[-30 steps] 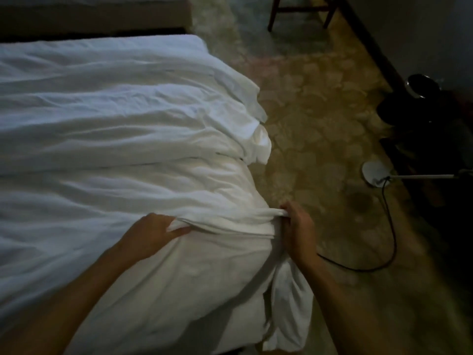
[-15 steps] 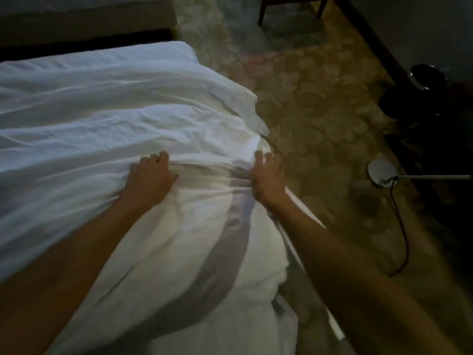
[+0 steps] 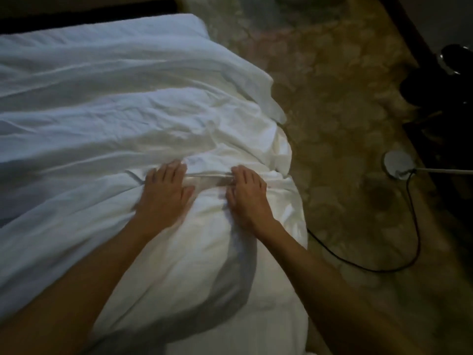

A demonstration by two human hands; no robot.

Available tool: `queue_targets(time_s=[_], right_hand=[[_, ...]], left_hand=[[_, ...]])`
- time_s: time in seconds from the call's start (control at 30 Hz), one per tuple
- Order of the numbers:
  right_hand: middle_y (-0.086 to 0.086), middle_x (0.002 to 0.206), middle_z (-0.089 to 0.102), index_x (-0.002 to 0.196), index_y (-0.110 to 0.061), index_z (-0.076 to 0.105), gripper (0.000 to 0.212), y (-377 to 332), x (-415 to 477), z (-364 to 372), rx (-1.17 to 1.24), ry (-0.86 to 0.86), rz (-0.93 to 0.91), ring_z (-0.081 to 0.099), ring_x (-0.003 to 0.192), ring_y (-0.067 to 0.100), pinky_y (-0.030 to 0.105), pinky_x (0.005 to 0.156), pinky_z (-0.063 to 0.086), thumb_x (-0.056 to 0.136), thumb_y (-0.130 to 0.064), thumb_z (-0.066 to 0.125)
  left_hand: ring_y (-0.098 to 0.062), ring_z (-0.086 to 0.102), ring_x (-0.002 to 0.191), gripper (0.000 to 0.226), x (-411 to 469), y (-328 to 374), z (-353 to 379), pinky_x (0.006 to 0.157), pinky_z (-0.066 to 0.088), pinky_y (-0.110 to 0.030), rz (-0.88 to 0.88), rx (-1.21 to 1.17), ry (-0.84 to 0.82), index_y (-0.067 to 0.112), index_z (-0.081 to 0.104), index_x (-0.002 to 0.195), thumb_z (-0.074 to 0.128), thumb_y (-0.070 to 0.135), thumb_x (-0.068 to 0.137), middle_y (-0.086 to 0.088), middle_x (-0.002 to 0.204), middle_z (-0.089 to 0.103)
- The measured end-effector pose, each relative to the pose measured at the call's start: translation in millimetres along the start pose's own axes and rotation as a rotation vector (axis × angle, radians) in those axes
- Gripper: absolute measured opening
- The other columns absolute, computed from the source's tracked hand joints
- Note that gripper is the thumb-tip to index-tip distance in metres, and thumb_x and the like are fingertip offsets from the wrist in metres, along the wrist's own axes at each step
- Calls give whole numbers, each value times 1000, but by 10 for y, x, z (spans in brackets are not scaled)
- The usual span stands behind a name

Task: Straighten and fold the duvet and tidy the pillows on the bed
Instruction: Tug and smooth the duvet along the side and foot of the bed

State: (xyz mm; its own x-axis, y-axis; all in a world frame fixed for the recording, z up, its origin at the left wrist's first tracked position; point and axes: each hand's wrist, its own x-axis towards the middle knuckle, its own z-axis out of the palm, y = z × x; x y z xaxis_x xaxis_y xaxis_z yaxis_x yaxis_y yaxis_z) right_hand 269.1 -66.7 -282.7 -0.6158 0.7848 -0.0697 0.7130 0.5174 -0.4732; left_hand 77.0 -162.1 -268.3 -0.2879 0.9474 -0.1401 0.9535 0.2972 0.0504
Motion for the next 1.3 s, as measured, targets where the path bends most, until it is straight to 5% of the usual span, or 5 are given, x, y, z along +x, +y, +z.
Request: queue_targets(time_s=[0.33,0.97,1.13,1.23,1.3], right_hand=[[12,155,23,145,-15,26,59,-1460,-2,506,-72,-186,-280,18,145,29,55,115,17,94,-39,44],[6,134,52,134,-21,44,52,-4540,-307,2408,-149,-456,-499,45,124,26,41,104,29,90,-47,47],[18,98,67,87,-13,58,44,-4864,-340,2442,-273,-537,-487,63,91,35,36,73,45,95,-51,38],[16,98,68,93,-15,55,45,-4924,-338,2156,-283,-502,-467,64,91,36,39,75,47,99,-52,31],[14,95,68,95,-18,52,42,-5023,-142,1870,-270,-382,-468,65,87,37,38,69,45,99,-53,30]], left_hand=[[-29,55,114,56,-1019,-1455,-245,97,37,-43,-226,-43,-10,13,52,127,24,47,91,-11,126,60],[-26,61,104,68,-3268,-4885,51,87,45,-36,-358,-152,-347,27,56,115,16,74,85,-6,115,66],[-28,63,100,57,-3604,-5235,-30,81,47,-35,-382,-275,-417,26,59,115,30,67,88,-11,108,68],[-36,64,52,29,-3476,-5274,-346,44,53,-40,-160,-38,-165,18,62,96,67,43,81,-5,49,36],[-36,56,34,41,-3257,-5428,-623,31,46,-38,-198,-9,-35,12,59,85,57,52,83,-7,39,36]])
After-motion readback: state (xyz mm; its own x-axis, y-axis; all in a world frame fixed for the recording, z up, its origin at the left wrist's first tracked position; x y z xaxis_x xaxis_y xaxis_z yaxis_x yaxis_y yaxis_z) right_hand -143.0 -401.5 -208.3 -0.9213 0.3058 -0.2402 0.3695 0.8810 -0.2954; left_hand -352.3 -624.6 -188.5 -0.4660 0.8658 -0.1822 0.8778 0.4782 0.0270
